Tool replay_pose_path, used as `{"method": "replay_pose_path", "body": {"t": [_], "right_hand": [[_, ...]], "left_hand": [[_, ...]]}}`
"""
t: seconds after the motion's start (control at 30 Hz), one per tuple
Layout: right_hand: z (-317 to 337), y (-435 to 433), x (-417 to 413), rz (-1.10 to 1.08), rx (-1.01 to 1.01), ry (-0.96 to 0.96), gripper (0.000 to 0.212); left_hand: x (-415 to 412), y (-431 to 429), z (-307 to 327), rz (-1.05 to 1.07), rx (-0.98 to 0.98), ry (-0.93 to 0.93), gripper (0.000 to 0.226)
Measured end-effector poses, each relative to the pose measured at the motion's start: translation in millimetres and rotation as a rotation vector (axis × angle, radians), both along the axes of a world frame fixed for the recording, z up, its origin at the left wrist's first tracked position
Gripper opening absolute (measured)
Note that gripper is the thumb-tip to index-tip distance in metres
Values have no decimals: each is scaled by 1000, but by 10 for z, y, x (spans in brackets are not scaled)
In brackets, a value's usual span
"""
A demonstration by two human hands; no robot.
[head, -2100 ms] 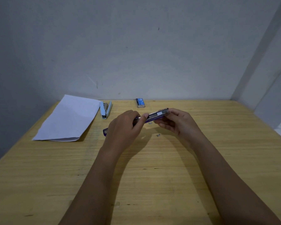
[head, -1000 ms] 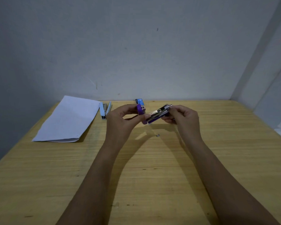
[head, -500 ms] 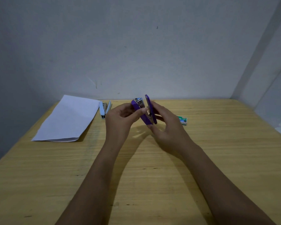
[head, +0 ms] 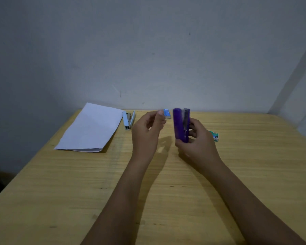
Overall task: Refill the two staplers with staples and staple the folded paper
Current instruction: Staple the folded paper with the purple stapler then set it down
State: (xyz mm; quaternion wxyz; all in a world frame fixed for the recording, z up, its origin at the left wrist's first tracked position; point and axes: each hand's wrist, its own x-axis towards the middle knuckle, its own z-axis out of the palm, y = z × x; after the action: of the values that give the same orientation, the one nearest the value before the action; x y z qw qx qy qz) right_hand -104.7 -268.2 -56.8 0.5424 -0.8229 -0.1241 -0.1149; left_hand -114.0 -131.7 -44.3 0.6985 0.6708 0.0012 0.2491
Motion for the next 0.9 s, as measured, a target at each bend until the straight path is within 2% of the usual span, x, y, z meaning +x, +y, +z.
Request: {"method": "replay_pose_path", "body": {"t": [0.07, 0.17, 0.27, 0.3, 0.4, 0.5, 0.57, 0.63, 0.73, 0.83, 0.9], "right_hand": [[20, 49, -6, 11, 232, 157, 50], [110, 225, 28, 48, 447, 353, 28], [202, 533, 67, 93, 643, 470, 12], [226, 664, 79, 102, 623, 502, 9], [206, 1112, 161, 154, 364, 557, 7], [136, 1530, 262, 163, 170, 561, 1], [104, 1764, 313, 143, 2, 490, 11], [109, 1926, 343, 116, -94, 424, 22], [114, 2117, 407, 92, -164, 415, 27], [95, 2241, 465, 95, -166, 431, 21], [80, 2283, 461, 106, -97, 468, 13]], "left_hand": [[4, 106, -57, 106, -23, 18, 18], [24, 377, -24, 268, -48, 61, 20], [55, 776, 113, 385, 114, 97, 16], [62, 949, 133, 414, 176, 119, 16], [85, 1518, 77, 531, 375, 209, 25], [145, 1972, -124, 500, 742, 492, 63], [150, 2163, -270, 387, 899, 719, 91], [137, 2239, -350, 328, 923, 800, 103], [109, 2314, -325, 332, 900, 769, 106], [33, 2421, -240, 389, 847, 770, 104], [-31, 2484, -218, 411, 726, 754, 99]]}}
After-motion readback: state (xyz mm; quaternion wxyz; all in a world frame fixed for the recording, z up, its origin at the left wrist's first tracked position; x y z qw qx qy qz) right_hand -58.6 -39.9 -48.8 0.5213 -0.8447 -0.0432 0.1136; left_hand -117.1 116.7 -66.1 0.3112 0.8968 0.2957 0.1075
